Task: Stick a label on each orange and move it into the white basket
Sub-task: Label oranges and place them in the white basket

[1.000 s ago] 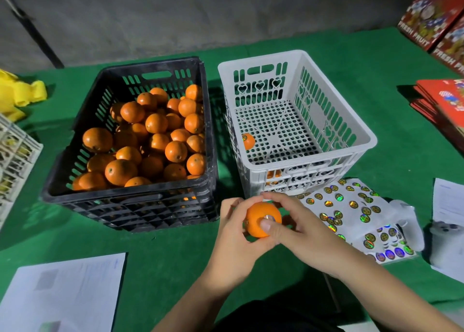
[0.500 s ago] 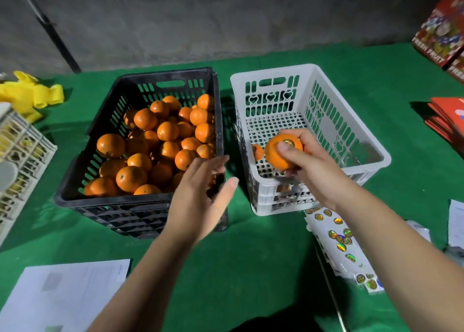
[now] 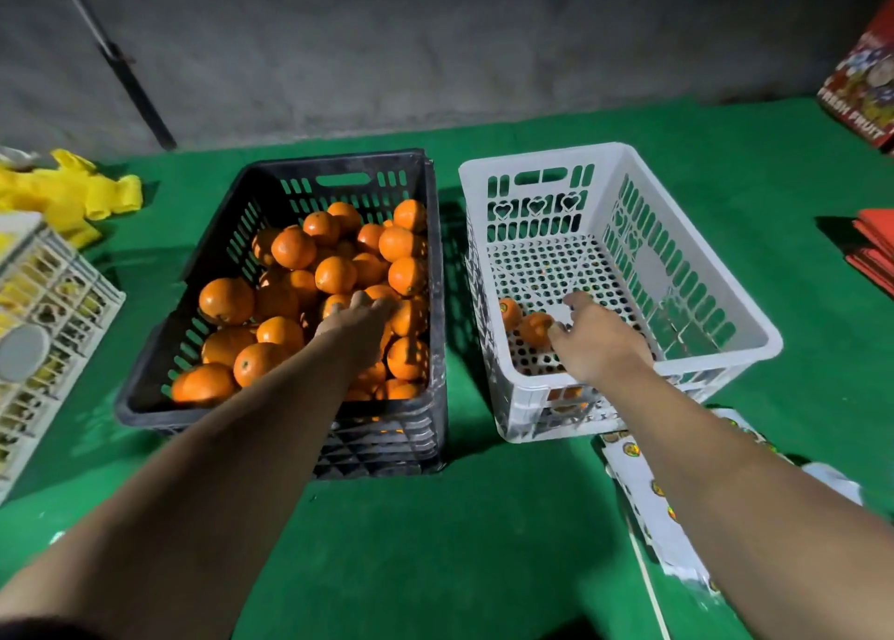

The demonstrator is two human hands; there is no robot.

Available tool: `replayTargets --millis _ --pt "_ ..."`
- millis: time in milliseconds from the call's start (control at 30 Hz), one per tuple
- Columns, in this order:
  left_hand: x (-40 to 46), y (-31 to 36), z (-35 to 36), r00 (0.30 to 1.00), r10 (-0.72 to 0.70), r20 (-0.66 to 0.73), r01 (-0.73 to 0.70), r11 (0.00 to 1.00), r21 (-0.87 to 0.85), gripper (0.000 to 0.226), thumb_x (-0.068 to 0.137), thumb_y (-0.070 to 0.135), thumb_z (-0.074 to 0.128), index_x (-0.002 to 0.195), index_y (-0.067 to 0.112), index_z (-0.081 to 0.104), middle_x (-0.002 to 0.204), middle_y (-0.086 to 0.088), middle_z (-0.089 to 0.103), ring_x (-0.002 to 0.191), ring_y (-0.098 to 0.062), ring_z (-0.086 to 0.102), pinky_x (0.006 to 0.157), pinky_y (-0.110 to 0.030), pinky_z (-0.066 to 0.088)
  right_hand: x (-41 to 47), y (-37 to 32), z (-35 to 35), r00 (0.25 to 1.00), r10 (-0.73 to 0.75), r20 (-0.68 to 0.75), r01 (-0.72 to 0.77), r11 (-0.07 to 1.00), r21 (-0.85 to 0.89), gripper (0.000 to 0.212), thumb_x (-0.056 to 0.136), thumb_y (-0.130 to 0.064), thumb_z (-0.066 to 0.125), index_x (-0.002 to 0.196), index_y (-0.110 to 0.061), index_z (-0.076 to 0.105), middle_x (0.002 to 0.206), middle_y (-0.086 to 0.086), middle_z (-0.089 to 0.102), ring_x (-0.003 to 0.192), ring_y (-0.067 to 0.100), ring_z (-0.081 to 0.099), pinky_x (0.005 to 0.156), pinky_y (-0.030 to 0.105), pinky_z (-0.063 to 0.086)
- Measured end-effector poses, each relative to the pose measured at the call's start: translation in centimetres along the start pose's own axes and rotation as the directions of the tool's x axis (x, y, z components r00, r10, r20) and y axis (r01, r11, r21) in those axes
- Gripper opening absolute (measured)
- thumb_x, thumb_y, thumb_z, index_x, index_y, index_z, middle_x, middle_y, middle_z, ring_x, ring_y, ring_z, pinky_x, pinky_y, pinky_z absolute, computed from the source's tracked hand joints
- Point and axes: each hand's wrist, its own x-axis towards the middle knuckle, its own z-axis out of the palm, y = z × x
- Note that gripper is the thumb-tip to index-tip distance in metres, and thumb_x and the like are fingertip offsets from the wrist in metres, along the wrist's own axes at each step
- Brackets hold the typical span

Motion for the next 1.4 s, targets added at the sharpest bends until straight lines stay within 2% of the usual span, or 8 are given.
replayTargets --millis 133,267,467,567,767,1000,1267,1400 --pt "0.0 -0.6 -0.5 1.0 -0.025 -0.012 0.026 0.997 0.072 0.067 0.097 0.038 0.067 0.153 0.017 0.036 0.146 -0.017 0.041 0.131 -0.045 0.047 0.102 -0.053 0.051 0.1 -0.1 0.2 1.0 -0.022 -0.015 0.022 0.999 -0.03 0.039 0.1 -0.044 0.051 0.136 -0.028 0.049 0.077 -0.003 0.066 0.067 0.021 0.065 0.056 0.028 0.043" --pt "-2.5 -0.3 -2.7 0.941 -0.245 -0.236 0.119 0.887 -0.446 0.087 0.082 0.054 0.08 0.151 0.021 0.037 0.141 -0.013 0.041 0.114 -0.039 0.059 0.084 -0.046 0.057 -0.2 0.2 0.4 0.99 -0.077 -0.114 0.079 0.997 0.013 0.04 0.101 -0.043 0.049 0.14 -0.031 0.053 0.121 0.0 0.069 0.081 0.025 0.068 0.065 0.034 0.051" --pt "-12.4 3.8 -1.8 0.845 -0.024 -0.535 -0.47 0.443 -0.763 0.058 0.076 0.055 0.082 0.124 0.048 0.051 0.128 0.003 0.055 0.106 -0.011 0.065 0.079 -0.03 0.059 -7.5 3.5 4.5 0.757 -0.341 -0.557 0.451 0.89 0.069 0.04 0.096 -0.024 0.058 0.135 -0.014 0.058 0.132 0.007 0.054 0.124 0.024 0.049 0.108 0.037 0.035" --pt "-16.8 7.0 1.2 0.844 0.057 -0.533 -0.523 0.308 -0.794 0.062 0.075 0.051 0.082 0.129 0.052 0.049 0.134 0.006 0.055 0.112 -0.014 0.065 0.082 -0.027 0.057 -12.3 8.2 8.6 0.825 -0.248 -0.507 0.362 0.922 0.138 0.047 0.092 -0.031 0.059 0.138 -0.022 0.054 0.136 0.006 0.043 0.129 0.018 0.036 0.109 0.032 0.024" --pt "-20.2 11.9 6.5 0.916 0.136 -0.378 -0.396 0.148 -0.906 0.067 0.077 0.049 0.082 0.137 0.049 0.052 0.128 0.005 0.064 0.11 -0.016 0.069 0.089 -0.02 0.052 -14.2 18.8 9.0 0.979 0.043 -0.2 -0.029 0.997 0.072 0.055 0.081 -0.002 0.072 0.135 -0.006 0.062 0.111 0.018 0.055 0.102 0.043 0.058 0.092 0.051 0.053" --pt "-20.0 13.6 8.7 0.942 0.212 -0.259 -0.298 0.184 -0.937 0.067 0.076 0.049 0.085 0.134 0.054 0.053 0.129 0.007 0.063 0.108 -0.013 0.07 0.093 -0.026 0.05 -12.5 20.3 9.0 0.972 0.081 0.22 -0.001 0.94 -0.342 0.092 0.077 -0.027 0.084 0.148 -0.049 0.03 0.139 0.001 0.033 0.123 0.031 0.041 0.095 0.043 0.054" --pt "-19.9 13.7 8.7 0.956 0.178 -0.234 -0.27 0.214 -0.939 0.065 0.075 0.049 0.083 0.132 0.054 0.053 0.129 0.024 0.054 0.109 -0.012 0.067 0.097 -0.028 0.052 -12.2 19.7 9.3 0.984 0.029 0.176 0.055 0.889 -0.454 0.071 0.09 -0.023 0.068 0.15 -0.032 0.031 0.134 -0.002 0.033 0.124 0.025 0.048 0.082 0.038 0.053" --pt "-20.0 13.4 8.9 0.965 0.155 -0.211 -0.242 0.223 -0.944 0.066 0.074 0.052 0.083 0.132 0.056 0.053 0.128 0.025 0.053 0.108 -0.009 0.066 0.097 -0.029 0.053 -12.8 20.0 9.1 0.995 -0.095 -0.025 0.084 0.953 -0.29 0.044 0.082 -0.01 0.077 0.121 -0.019 0.058 0.119 0.003 0.057 0.107 0.032 0.06 0.072 0.037 0.048"
